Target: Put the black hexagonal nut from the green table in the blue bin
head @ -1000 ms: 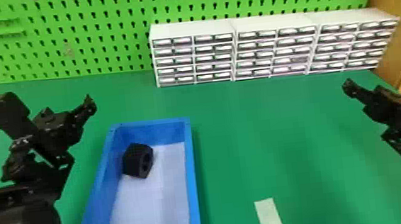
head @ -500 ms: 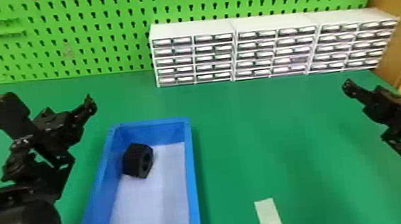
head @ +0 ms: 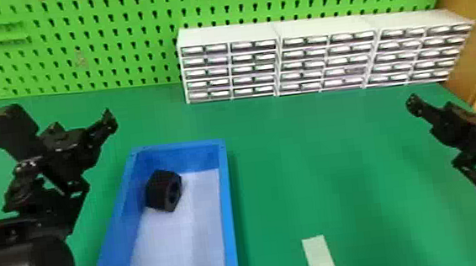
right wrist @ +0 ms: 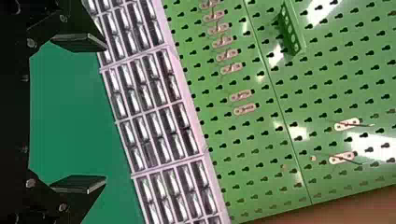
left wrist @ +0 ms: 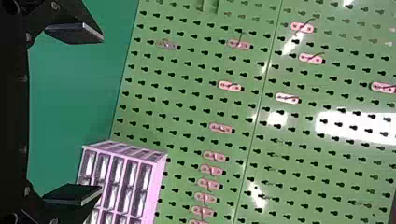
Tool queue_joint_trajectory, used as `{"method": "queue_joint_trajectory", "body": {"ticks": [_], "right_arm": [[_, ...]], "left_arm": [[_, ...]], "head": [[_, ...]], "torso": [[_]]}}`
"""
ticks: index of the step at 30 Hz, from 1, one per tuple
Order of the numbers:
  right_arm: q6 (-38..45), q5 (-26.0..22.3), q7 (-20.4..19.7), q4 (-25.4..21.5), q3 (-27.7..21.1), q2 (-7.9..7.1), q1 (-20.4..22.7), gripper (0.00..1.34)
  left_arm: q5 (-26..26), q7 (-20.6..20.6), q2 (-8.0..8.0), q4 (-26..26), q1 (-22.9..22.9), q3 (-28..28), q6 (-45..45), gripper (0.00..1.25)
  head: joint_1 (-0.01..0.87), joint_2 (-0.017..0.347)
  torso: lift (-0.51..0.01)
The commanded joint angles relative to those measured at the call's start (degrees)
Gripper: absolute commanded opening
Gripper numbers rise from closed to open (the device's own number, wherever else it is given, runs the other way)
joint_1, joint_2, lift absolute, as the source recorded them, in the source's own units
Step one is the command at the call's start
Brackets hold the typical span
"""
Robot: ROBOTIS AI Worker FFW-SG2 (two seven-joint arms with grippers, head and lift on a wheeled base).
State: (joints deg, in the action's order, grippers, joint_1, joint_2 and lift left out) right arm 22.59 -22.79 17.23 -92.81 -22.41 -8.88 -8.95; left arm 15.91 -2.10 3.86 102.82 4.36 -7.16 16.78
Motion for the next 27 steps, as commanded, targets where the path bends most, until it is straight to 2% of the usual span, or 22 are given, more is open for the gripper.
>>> {"method": "queue_joint_trajectory", "body": {"ticks": [1,12,18,27], "right_arm": [[0.0,0.0,0.0,0.0,0.0,0.00,0.0,1.06],[0.0,0.0,0.0,0.0,0.2,0.00,0.0,1.06],[0.0,-0.1,0.0,0.0,0.2,0.00,0.0,1.06],[0.0,-0.1,0.0,0.0,0.3,0.00,0.0,1.06]], "left_arm": [[0.6,0.0,0.01,0.0,-0.1,-0.4,0.0,1.12],[2.7,0.0,0.01,-0.1,-0.2,-0.9,0.0,1.12],[7.9,0.0,0.01,-1.4,-0.3,-1.4,-0.1,1.12],[7.5,0.0,0.01,-1.6,-0.4,-1.4,-0.1,1.12]], "head": [[0.692,0.009],[0.692,0.009],[0.692,0.009],[0.692,0.009]], "torso": [[-0.097],[-0.097],[-0.097],[-0.097]]}}
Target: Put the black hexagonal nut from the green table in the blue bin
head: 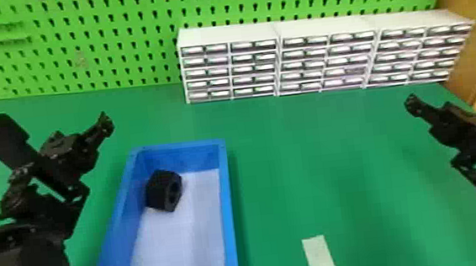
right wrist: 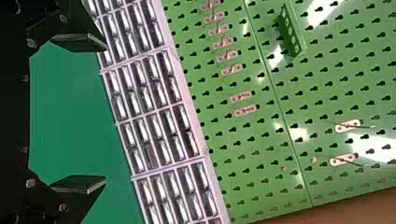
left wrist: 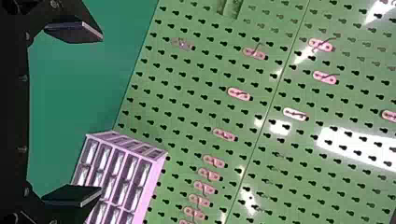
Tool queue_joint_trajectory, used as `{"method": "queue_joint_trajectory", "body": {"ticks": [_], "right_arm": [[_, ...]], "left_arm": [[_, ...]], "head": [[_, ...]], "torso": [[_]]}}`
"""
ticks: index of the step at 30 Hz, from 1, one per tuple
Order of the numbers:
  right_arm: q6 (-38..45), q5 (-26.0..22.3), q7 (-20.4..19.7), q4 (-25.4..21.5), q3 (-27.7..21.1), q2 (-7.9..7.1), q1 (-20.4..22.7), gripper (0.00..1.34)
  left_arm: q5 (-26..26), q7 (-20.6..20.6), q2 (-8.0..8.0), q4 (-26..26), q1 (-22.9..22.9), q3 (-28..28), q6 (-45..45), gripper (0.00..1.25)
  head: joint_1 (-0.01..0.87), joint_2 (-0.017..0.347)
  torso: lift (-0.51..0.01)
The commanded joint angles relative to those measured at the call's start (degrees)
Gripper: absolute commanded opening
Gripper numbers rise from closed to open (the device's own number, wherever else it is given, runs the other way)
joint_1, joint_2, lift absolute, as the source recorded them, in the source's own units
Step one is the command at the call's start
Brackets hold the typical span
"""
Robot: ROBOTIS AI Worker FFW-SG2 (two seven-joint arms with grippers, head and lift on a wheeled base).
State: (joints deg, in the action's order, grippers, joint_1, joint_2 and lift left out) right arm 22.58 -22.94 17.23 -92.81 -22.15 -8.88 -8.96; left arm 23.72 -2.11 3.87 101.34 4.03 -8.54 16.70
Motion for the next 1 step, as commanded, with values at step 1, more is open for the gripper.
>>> {"method": "queue_joint_trajectory", "body": {"ticks": [1], "right_arm": [[0.0,0.0,0.0,0.0,0.0,0.00,0.0,1.06]], "left_arm": [[-0.4,0.0,0.00,-0.1,-0.1,0.1,0.0,1.12]], "head": [[0.692,0.009]], "torso": [[-0.097]]}}
